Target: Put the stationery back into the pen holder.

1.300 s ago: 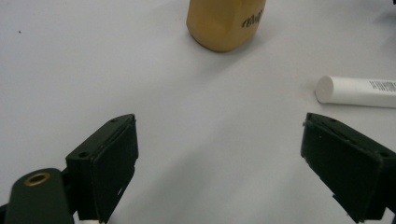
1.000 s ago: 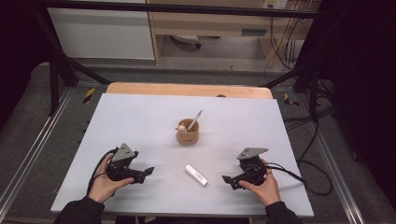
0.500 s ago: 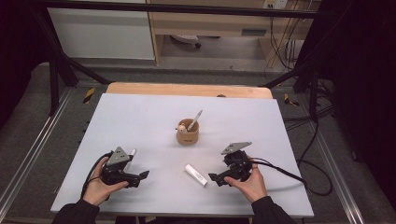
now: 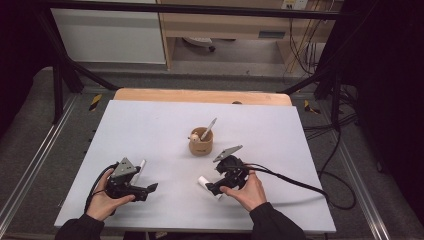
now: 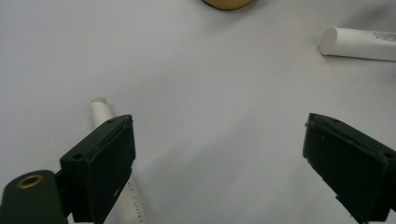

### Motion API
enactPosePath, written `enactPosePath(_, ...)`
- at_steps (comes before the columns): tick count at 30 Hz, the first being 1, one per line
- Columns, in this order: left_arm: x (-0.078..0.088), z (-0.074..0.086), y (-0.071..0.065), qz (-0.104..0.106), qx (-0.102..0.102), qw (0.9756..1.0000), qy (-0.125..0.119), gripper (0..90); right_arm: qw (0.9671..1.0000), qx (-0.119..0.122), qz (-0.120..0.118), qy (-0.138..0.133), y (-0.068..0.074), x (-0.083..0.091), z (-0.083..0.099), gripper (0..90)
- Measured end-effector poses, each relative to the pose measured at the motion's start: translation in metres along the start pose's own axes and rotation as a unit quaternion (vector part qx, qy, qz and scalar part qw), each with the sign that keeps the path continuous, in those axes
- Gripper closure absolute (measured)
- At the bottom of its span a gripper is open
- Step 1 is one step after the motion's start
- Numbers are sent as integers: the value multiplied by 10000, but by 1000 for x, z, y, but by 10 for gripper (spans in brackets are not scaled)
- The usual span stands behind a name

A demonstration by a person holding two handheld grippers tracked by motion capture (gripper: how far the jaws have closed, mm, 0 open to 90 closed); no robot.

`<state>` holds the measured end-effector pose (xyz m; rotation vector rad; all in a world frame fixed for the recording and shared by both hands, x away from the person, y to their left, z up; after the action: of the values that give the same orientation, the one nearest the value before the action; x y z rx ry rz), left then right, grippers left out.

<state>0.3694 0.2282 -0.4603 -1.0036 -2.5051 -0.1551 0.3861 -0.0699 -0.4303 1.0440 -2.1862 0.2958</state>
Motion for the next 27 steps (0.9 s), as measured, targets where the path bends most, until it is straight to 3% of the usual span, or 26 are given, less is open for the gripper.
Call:
enactPosePath(12,0,1,1,8,16,10000,14,93,9982,223,38,557,12,-21,2,353)
enactPosePath(27,-1,2,0,27,17,10000,53,94,9958,162,-40,897,15,-31,11,611)
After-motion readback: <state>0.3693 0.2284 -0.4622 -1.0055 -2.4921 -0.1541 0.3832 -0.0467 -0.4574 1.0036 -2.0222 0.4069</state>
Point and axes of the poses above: each handheld gripper's, and its own axes: x roughly backward along the jaws, z roughly out of its underside, y roughly to its left, the point moved 4 cm from there along -x, roughly forward along the jaws, and after that the axes turned 13 degrees about -y, right-handed, at the moved point
